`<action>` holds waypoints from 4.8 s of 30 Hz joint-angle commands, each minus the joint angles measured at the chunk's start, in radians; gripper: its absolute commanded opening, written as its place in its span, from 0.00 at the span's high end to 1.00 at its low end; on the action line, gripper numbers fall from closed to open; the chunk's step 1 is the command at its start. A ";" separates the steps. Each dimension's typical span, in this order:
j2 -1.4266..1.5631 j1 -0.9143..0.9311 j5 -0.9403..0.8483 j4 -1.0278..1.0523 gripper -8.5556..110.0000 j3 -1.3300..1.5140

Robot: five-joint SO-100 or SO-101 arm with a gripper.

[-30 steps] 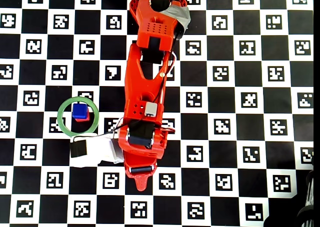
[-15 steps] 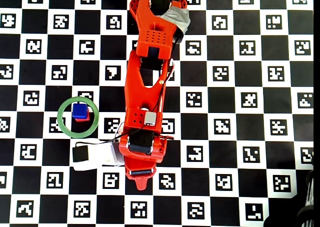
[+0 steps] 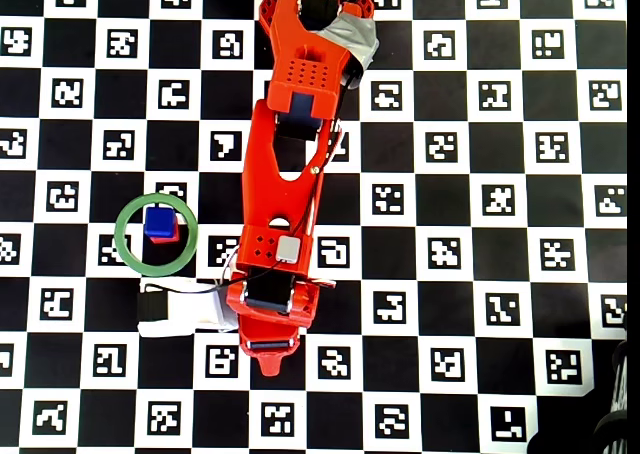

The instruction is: Grab the red cube then put it in the green circle then put the blue cube on top and finally the orange cube on top

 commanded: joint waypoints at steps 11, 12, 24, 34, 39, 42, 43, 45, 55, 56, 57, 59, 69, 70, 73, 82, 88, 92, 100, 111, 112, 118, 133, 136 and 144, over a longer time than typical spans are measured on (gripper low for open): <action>0.152 0.014 0.005 -0.103 0.59 0.077; 0.153 0.014 0.005 -0.106 0.59 0.078; 0.173 0.011 0.008 -0.114 0.59 0.078; 0.183 0.012 0.008 -0.114 0.61 0.077; 0.189 0.014 0.012 -0.114 0.82 0.075; 0.192 0.017 0.012 -0.114 0.85 0.075; 0.195 0.017 0.011 -0.112 0.85 0.075; 0.202 0.020 0.008 -0.110 0.85 0.075; 0.310 0.023 -0.009 -0.044 0.86 0.072; 0.328 0.023 -0.014 -0.031 0.86 0.072; 0.347 0.023 -0.018 -0.017 0.86 0.074; 0.390 0.026 -0.032 0.011 0.86 0.084; 0.735 0.130 -0.181 0.055 0.86 0.430; 0.770 0.146 -0.199 0.060 0.86 0.460; 0.856 0.187 -0.242 0.075 0.86 0.509; 0.983 0.270 -0.353 0.144 0.86 0.549; 1.006 0.311 -0.430 0.172 0.86 0.551; 1.009 0.347 -0.494 0.183 0.86 0.549; 0.950 0.423 -0.580 0.189 0.86 0.503; 0.781 0.462 -0.594 0.233 0.86 0.348; 0.767 0.463 -0.592 0.239 0.86 0.330; 0.686 0.472 -0.575 0.272 0.86 0.232; 0.629 0.503 -0.574 0.235 0.86 0.278; 0.632 0.522 -0.580 0.230 0.86 0.290; 0.647 0.554 -0.603 0.209 0.86 0.327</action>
